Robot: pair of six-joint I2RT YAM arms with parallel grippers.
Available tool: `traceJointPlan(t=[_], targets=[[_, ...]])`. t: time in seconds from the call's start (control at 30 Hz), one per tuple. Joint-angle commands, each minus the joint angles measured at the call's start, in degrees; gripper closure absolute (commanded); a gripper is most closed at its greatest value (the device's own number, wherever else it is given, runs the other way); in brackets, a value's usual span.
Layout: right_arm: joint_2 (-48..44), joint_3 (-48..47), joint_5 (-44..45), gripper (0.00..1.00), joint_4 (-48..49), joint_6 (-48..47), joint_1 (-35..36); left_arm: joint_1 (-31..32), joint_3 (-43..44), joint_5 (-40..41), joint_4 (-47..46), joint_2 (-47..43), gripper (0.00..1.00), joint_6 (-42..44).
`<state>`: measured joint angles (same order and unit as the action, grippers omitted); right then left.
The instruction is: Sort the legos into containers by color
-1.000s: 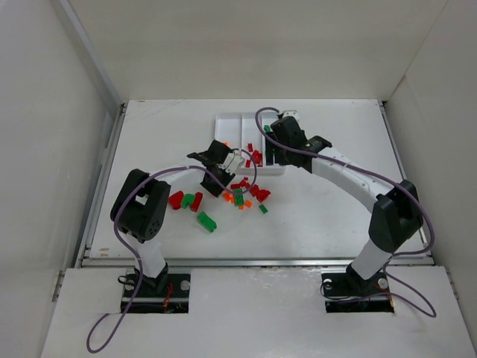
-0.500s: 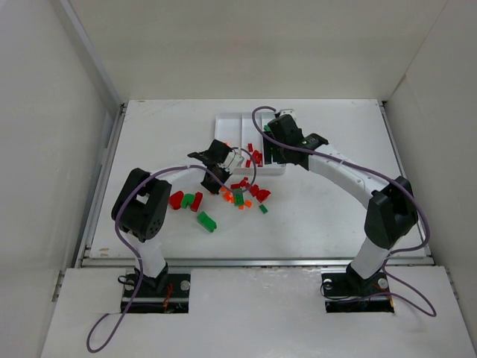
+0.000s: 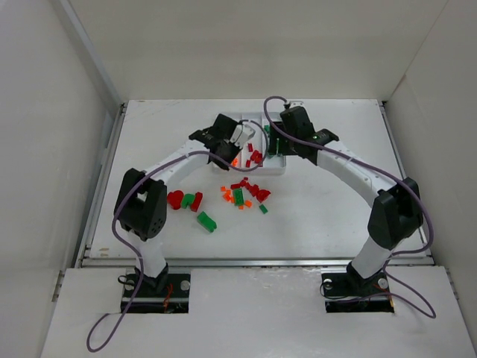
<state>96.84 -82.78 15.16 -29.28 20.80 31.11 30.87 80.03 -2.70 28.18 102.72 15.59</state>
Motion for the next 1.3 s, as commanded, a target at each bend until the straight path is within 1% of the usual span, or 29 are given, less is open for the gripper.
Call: traceJointPlan(t=[0.0, 0.07, 0.1, 0.2, 0.27, 0.3, 0.43, 0.47, 0.5, 0.57, 0.67, 0.77, 0.87, 0.93, 0.97, 1.0, 1.07, 1.1, 1.13, 1.17, 1.23, 1.27], targets=[[-0.69, -2.55, -1.1, 0.22, 3.18, -0.84, -1.05, -0.02, 6.62, 1.99, -0.5, 5.36, 1.0, 0.05], [1.15, -4.49, -1.1, 0.22, 2.56, -0.85, -1.58, -0.81, 9.52, 2.61, -1.03, 7.92, 1.0, -0.57], [1.77, -5.1, -1.1, 0.22, 2.56, -0.85, -1.58, -0.81, 12.66, 2.61, -1.03, 9.07, 1.0, -1.35], [4.67, -8.26, -2.41, 0.22, 2.03, -1.37, -2.72, -1.96, 16.98, 3.23, -2.95, 12.94, 1.0, -2.84], [7.21, -11.24, -2.94, 0.22, 0.89, -2.25, -3.25, -3.18, 18.23, 3.84, -4.79, 15.14, 1.0, -3.37], [8.01, -12.3, -2.94, 0.22, -0.16, -3.04, -3.25, -3.19, 19.36, 4.36, -5.33, 16.36, 0.9, -3.38], [10.56, -16.01, -2.94, 0.22, -1.83, -4.88, -3.25, -3.8, 22.61, 4.37, -5.95, 17.52, 0.59, -5.13], [10.57, -16.79, -2.42, 0.22, -1.84, -4.89, -3.25, -3.8, 23.15, 4.98, -5.95, 17.52, 0.45, -5.66], [10.57, -16.8, -2.41, 0.22, -1.84, -4.89, -3.25, -4.41, 23.15, 4.98, -5.95, 17.52, 0.41, -5.66], [10.57, -16.8, -2.41, 0.22, -1.84, -5.42, -3.25, -4.42, 24.03, 4.98, -5.34, 17.52, 0.41, -6.28], [8.72, -15.48, -3.12, 0.22, -1.84, -5.42, -3.25, -4.42, 24.03, 6.12, -4.72, 14.98, 0.4, -6.28], [5.83, -13.03, -2.59, 0.22, -1.31, -5.42, -1.59, -4.42, 21.23, 8.05, -4.72, 10.41, 0.41, -6.28], [2.41, -9.61, -0.4, 0.22, -0.78, -5.42, 1.31, -5.73, 15.7, 8.06, -4.19, 3.74, 0.41, -6.28], [1.08, -7.84, 0.22, 0.22, -0.25, -4.89, 3.15, -6.96, 10.08, 9.29, -4.8, -1.61, 0.42, -6.8], [0.55, -6.27, 0.22, 0.22, -0.25, -4.89, 4.99, -8.88, 8.23, 9.29, -4.81, -3.3, 0.42, -6.81], [0.02, -5.55, -0.56, 0.22, -0.25, -4.37, 5.88, -10.21, 6.56, 9.99, -4.81, -4.88, 0.42, -8.89], [0.02, -4.15, -3.27, 0.22, 0.88, -4.36, 8.25, -13.1, 1.38, 9.47, -4.81, -9.61, 0.42, -11.54], [0.02, -3.01, -4.51, 0.22, 0.89, -3.84, 8.87, -15.82, -0.3, 8.86, -5.33, -11.29, 0.42, -12.94], [0.8, -3.0, -5.74, 0.22, 1.67, -3.83, 9.49, -16.97, -3.97, 8.33, -6.29, -12.96, 0.42, -15.66], [1.42, -2.39, -7.67, 0.22, 2.29, -3.83, 10.88, -17.68, -5.92, 8.32, -7.08, -16.55, 0.42, -16.47], [4.23, -3.34, -7.69, 0.22, 2.29, -3.83, 12.47, -18.48, -9.35, 8.32, -10.24, -20.26, 0.42, -17.08], [5.54, -4.22, -7.69, 0.22, 2.29, -3.83, 13.35, -18.48, -11.71, 10.15, -10.95, -21.84, 0.42, -17.09]])
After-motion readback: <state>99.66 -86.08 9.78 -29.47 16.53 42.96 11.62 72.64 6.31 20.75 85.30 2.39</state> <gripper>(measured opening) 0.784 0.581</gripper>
